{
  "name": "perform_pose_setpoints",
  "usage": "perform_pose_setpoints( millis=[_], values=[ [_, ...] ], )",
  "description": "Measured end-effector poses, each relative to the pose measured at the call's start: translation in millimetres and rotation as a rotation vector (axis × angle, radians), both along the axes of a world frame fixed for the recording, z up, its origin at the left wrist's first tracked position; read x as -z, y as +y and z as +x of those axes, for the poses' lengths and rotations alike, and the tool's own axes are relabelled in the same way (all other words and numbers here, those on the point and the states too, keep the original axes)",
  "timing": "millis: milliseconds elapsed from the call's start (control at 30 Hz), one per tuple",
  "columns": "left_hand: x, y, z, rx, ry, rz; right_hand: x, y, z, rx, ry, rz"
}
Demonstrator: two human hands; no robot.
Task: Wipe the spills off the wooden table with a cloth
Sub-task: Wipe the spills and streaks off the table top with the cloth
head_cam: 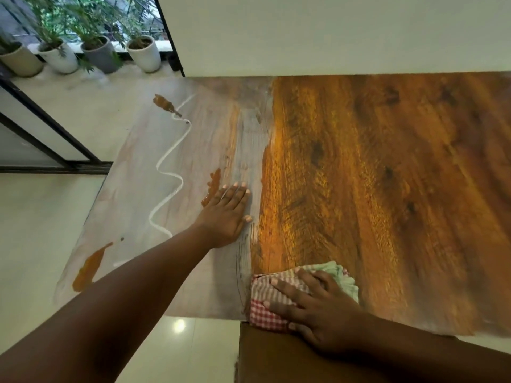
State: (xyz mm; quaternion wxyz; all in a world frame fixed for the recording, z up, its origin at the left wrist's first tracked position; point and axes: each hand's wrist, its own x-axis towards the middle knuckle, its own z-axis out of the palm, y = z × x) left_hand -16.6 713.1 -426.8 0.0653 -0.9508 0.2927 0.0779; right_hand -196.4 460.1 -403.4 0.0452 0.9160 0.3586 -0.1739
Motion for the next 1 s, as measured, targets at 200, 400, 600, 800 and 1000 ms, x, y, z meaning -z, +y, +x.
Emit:
perform_pose_setpoints(
  millis=[200, 400, 600, 800, 1000],
  values=[
    [4, 1, -1, 0.019, -0.009, -0.011, -2, 51, 9, 0.019, 0.092, 0.028],
    [-1, 3, 9, 0.134, 0.004, -0.022, -3, 96, 32, -0.002, 0.12, 0.103],
    [-7, 9, 24, 0.212, -0.004, -0.023, -15, 80, 24, 0.061, 0.05, -0.046],
    [-7, 40, 41, 0.192, 0.014, -0.034, -10, 59, 17, 0.134, 0.05, -0.084],
    [-8, 59, 57, 0.221, 0.037, -0.114, -3, 116, 29, 0.316, 0.021, -0.057]
  ],
)
